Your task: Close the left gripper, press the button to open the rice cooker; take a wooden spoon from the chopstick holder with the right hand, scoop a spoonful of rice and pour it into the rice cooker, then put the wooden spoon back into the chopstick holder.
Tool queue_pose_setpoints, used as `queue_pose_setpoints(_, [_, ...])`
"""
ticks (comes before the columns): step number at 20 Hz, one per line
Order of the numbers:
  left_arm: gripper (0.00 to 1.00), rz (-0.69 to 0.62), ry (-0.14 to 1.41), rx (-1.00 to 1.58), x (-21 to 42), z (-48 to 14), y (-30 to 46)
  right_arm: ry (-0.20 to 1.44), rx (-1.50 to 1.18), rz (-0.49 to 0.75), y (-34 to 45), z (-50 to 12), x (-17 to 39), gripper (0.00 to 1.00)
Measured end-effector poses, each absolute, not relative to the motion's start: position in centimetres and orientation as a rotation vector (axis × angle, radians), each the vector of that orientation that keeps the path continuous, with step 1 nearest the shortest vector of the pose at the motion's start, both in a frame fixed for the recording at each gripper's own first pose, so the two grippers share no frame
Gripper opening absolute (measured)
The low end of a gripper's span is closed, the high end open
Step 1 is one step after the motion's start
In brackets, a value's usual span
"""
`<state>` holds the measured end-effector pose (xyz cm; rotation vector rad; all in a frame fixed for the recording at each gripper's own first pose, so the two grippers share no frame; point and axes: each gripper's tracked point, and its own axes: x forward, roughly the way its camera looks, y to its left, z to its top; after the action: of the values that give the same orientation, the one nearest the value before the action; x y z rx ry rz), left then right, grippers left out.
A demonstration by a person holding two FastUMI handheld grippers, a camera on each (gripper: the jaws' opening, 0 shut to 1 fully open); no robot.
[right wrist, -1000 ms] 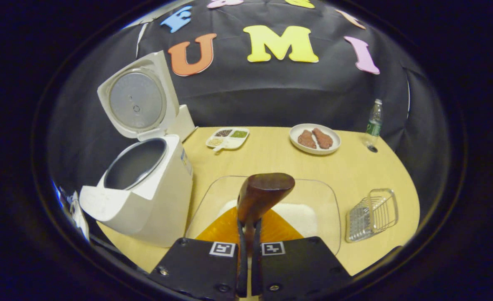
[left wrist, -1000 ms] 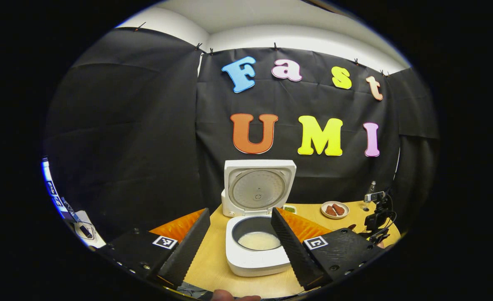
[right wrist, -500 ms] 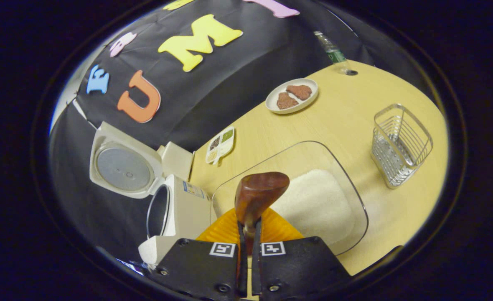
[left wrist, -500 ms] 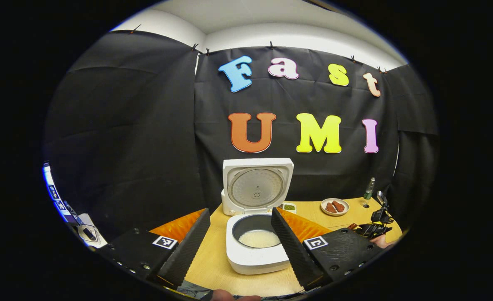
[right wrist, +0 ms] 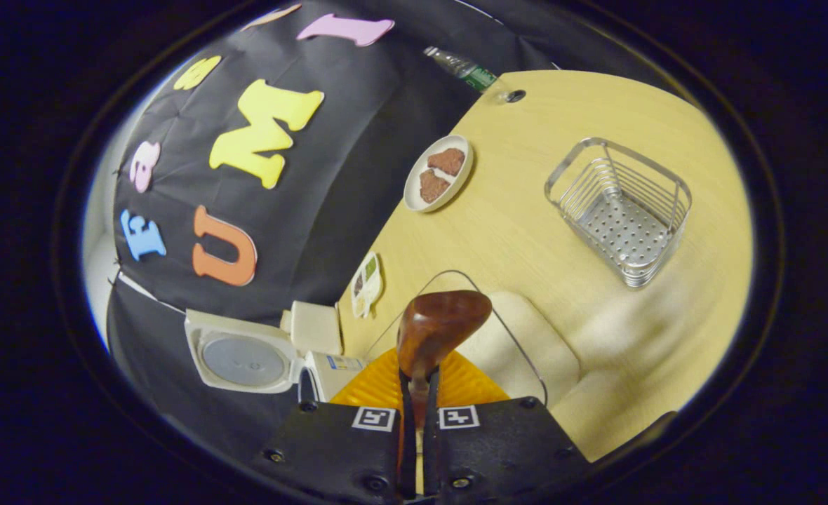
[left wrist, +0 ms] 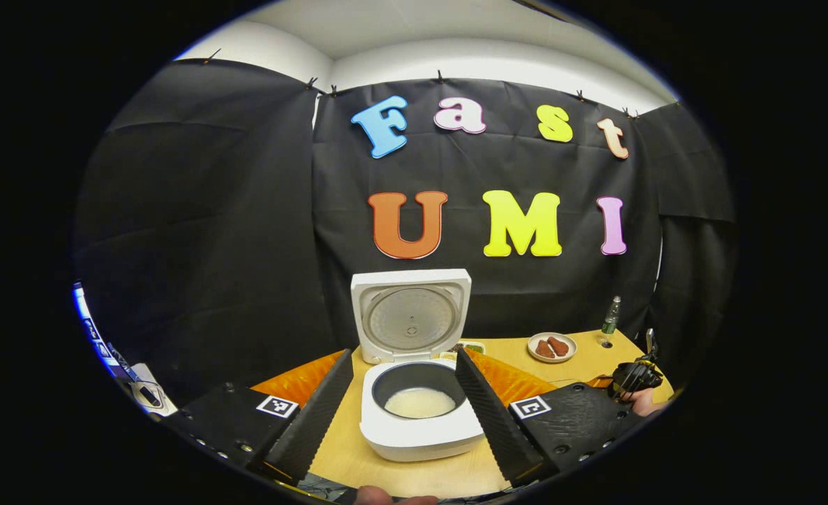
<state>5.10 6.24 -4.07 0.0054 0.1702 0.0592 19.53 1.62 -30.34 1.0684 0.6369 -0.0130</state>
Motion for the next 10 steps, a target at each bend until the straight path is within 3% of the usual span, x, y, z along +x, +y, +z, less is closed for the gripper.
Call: queue_pose_setpoints(10, [0.94, 0.054, 0.118, -0.003, 4.0, -3.4, 4.7, 0.521, 1.175, 0.106, 1.4, -20.4, 20.1, 0.09])
